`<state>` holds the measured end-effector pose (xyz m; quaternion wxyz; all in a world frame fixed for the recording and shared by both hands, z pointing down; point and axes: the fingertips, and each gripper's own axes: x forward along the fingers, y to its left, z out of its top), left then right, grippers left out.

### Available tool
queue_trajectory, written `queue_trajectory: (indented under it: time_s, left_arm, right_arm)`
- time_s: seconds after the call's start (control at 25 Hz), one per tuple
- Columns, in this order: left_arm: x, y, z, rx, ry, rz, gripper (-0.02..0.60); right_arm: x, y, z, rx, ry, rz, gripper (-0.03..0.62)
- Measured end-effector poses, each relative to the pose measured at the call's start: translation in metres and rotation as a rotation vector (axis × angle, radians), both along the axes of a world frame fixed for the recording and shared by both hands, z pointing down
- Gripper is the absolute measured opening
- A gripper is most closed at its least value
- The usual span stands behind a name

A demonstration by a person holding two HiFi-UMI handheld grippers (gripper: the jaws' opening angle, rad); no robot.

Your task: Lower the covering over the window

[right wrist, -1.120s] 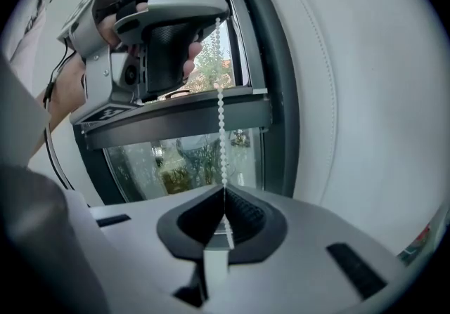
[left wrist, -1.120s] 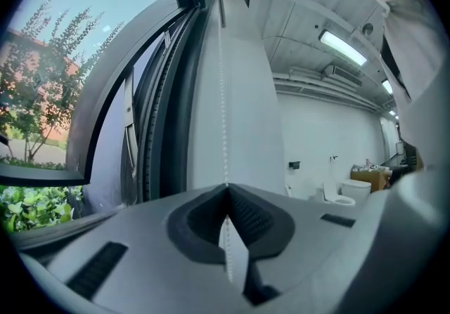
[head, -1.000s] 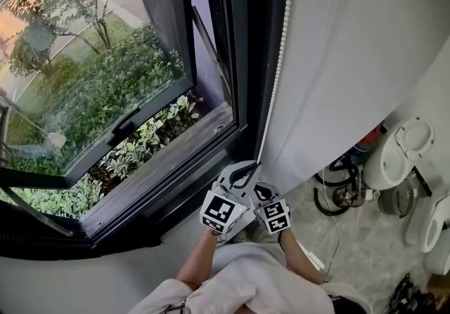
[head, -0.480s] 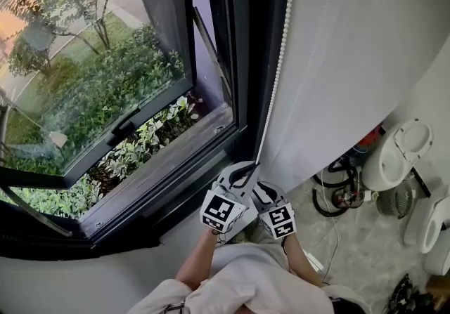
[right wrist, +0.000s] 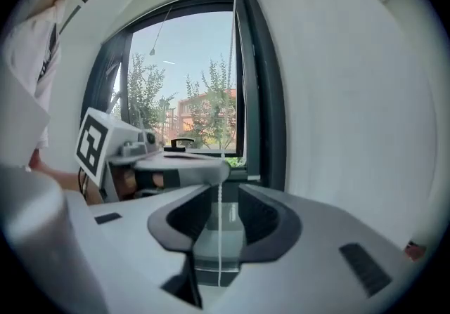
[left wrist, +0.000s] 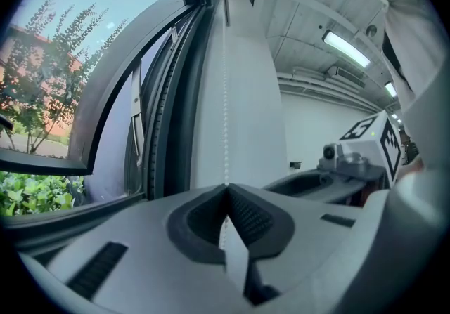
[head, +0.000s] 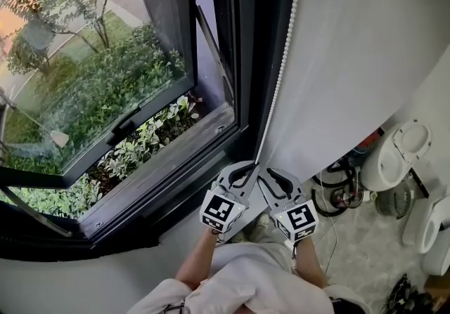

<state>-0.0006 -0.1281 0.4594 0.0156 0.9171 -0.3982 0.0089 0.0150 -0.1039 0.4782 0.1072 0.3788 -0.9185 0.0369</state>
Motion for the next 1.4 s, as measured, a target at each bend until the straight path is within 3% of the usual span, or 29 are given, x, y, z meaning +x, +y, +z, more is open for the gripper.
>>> queue_trajectory:
  time_s: [0.52,0.6,0.68,0.84,1.4]
  left_arm:
    - [0.006,0.002,-0.001,-0.005,0.011,0.018,0.014]
    - [0.007,0.003,-0.001,-0.005,0.012,0.02,0.014]
    - [0.008,0.004,-0.002,-0.003,0.016,0.019,0.014]
    - [0.006,0.003,0.004,-0.007,-0.009,0.006,0.014]
    - [0.001,0.011,0.093,-0.142,-0.071,-0.01,0.014]
  right_arm:
    - [-0.022,-0.018,-0.131,0.248,-0.087,-0.084,0.11]
    - [-0.024,-0.023,-0.142,0.276,-0.098,-0.081,0.09]
    - [-0.025,-0.026,-0.148,0.295,-0.117,-0.07,0.011]
    - [-0.026,-0.027,-0.142,0.263,-0.211,-0.06,-0.002]
    - [-0.03,-0.029,-0.054,0.093,-0.164,-0.047,-0.003]
